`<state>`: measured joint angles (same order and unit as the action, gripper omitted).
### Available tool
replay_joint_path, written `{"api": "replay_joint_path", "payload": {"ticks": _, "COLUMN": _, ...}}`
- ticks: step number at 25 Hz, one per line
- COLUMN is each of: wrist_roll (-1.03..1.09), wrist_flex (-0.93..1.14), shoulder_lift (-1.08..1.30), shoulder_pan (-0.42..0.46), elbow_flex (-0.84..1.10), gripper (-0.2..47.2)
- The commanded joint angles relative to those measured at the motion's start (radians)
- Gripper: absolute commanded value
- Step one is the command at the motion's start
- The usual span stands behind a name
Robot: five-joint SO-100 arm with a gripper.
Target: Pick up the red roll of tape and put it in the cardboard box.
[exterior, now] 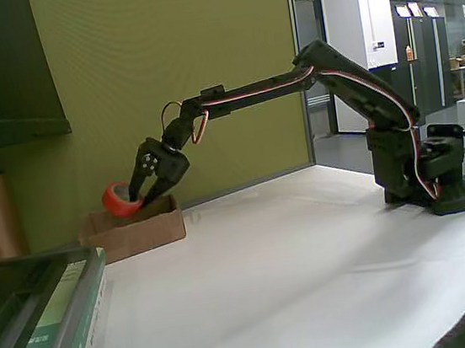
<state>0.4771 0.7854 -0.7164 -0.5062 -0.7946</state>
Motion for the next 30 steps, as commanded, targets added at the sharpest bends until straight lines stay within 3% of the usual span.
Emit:
{"api": "replay_joint_path", "payload": {"ticks": 1, "wrist_roll": 0.005, "wrist_flex": 0.014, "shoulder_lift": -0.029, "shoulder_pan": -0.006, "elbow_flex": 0.035, "gripper": 1.3}}
{"api": "replay_joint_path", "payload": {"ticks": 8, "wrist_roll": -0.029, "wrist_flex": 0.014, "shoulder_lift": -0.038, "shoulder_pan": -0.012, "elbow_flex": 0.025, "gripper": 16.5}}
{"api": "replay_joint_path", "payload": {"ticks": 9, "wrist_roll": -0.034, "wrist_flex": 0.014, "shoulder_lift": -0.043, "shoulder_pan": -0.014, "elbow_flex": 0.023, "gripper": 20.7}}
{"api": "replay_joint_path", "payload": {"ticks": 11, "wrist_roll": -0.037, "wrist_flex": 0.014, "shoulder_lift": -0.049, "shoulder_pan": -0.014, "elbow_flex": 0.021, "gripper": 21.7}}
{"api": "replay_joint_path", "payload": {"ticks": 12, "wrist_roll": -0.037, "wrist_flex": 0.014, "shoulder_lift": -0.054, "shoulder_pan": -0.014, "elbow_flex": 0.018, "gripper": 21.2}}
{"api": "replay_joint_path", "payload": {"ticks": 13, "wrist_roll": -0.038, "wrist_flex": 0.014, "shoulder_lift": -0.063, "shoulder_pan": -0.012, "elbow_flex": 0.012, "gripper": 17.3}}
{"api": "replay_joint_path", "payload": {"ticks": 17, "wrist_roll": -0.052, "wrist_flex": 0.014, "shoulder_lift": -0.133, "shoulder_pan": -0.011, "elbow_flex": -0.031, "gripper": 14.0}}
{"api": "replay_joint_path", "payload": {"ticks": 18, "wrist_roll": -0.057, "wrist_flex": 0.014, "shoulder_lift": -0.158, "shoulder_pan": -0.009, "elbow_flex": -0.044, "gripper": 11.8}}
{"api": "replay_joint_path", "payload": {"ticks": 19, "wrist_roll": -0.061, "wrist_flex": 0.014, "shoulder_lift": -0.186, "shoulder_pan": -0.008, "elbow_flex": -0.061, "gripper": 6.5}}
{"api": "replay_joint_path", "payload": {"ticks": 25, "wrist_roll": -0.077, "wrist_flex": 0.020, "shoulder_lift": -0.420, "shoulder_pan": 0.021, "elbow_flex": -0.212, "gripper": 2.2}}
{"api": "replay_joint_path", "payload": {"ticks": 30, "wrist_roll": -0.084, "wrist_flex": 0.067, "shoulder_lift": -0.615, "shoulder_pan": 0.049, "elbow_flex": -0.368, "gripper": 1.6}}
